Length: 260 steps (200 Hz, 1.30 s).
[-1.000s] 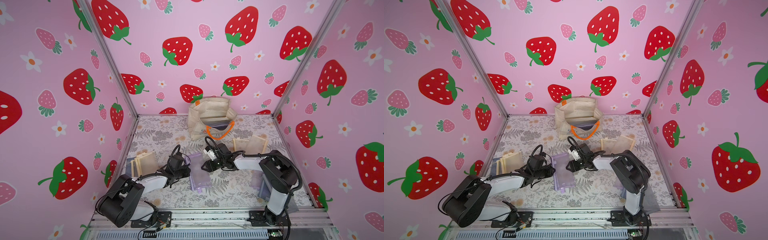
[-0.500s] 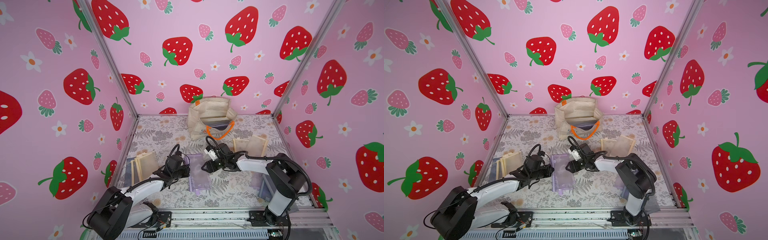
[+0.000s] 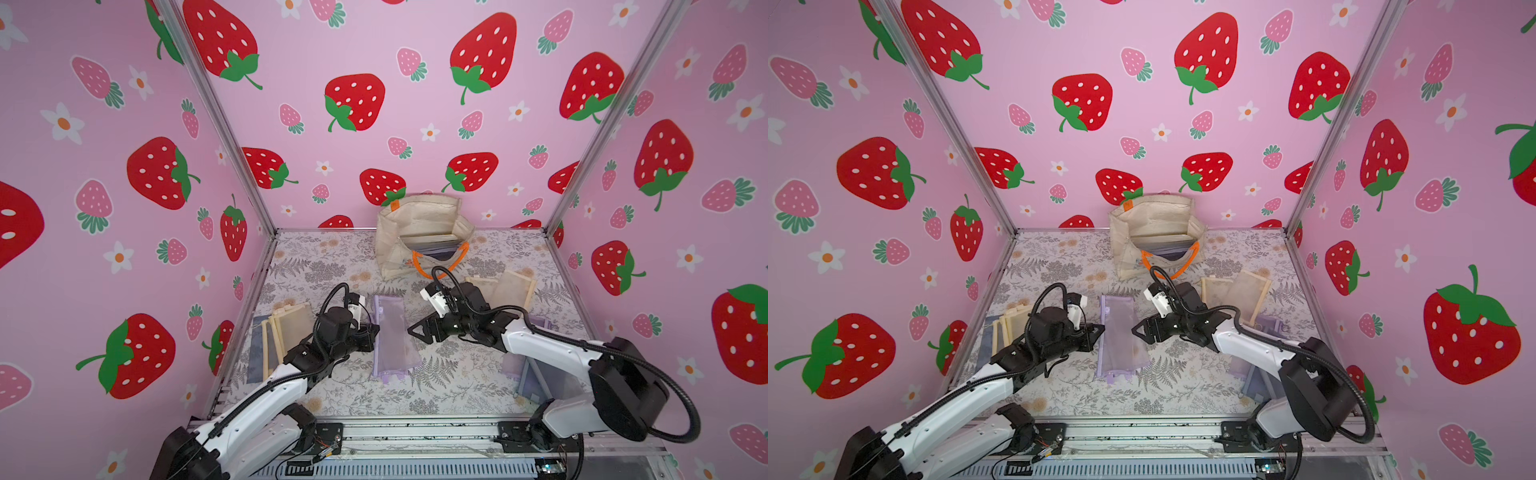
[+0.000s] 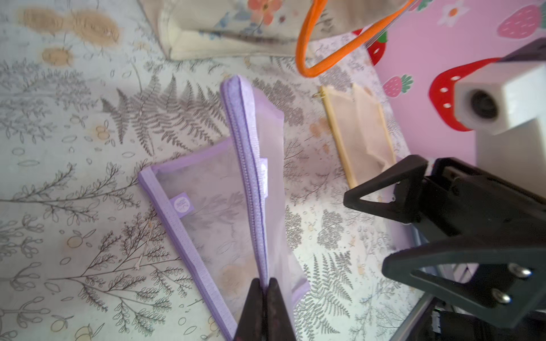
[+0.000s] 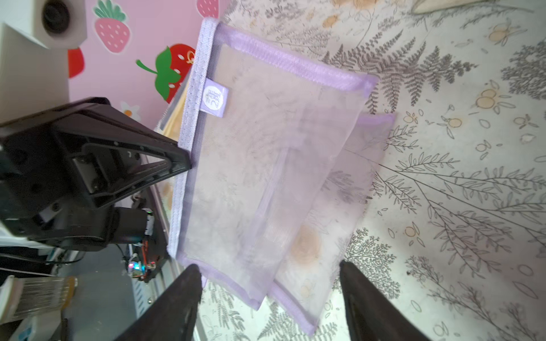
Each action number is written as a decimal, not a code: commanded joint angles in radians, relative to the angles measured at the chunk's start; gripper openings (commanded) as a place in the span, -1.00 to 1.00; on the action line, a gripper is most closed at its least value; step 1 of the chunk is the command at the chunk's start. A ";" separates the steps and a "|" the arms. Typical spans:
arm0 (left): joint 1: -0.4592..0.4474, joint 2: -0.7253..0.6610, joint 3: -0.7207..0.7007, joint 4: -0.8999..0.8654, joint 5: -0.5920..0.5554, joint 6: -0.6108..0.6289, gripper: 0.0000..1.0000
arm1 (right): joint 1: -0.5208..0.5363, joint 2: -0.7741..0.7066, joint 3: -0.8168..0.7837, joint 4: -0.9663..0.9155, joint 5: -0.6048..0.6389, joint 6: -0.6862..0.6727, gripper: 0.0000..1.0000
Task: Put the pencil pouch into the canvas bag
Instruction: Pick up the pencil pouch.
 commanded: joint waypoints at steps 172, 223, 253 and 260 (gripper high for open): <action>-0.031 -0.159 0.080 0.233 0.290 0.059 -1.00 | -0.032 -0.154 -0.043 0.296 -0.211 0.109 -0.30; -0.033 -0.138 0.083 0.206 0.248 0.064 -1.00 | -0.032 -0.197 -0.043 0.255 -0.195 0.048 -0.93; -0.032 -0.105 0.108 0.098 0.143 0.075 -0.29 | -0.050 -0.235 0.050 0.007 -0.118 -0.098 -1.00; -0.031 -0.093 0.118 0.062 0.108 0.077 -0.04 | -0.063 -0.240 0.080 -0.050 -0.103 -0.133 -1.00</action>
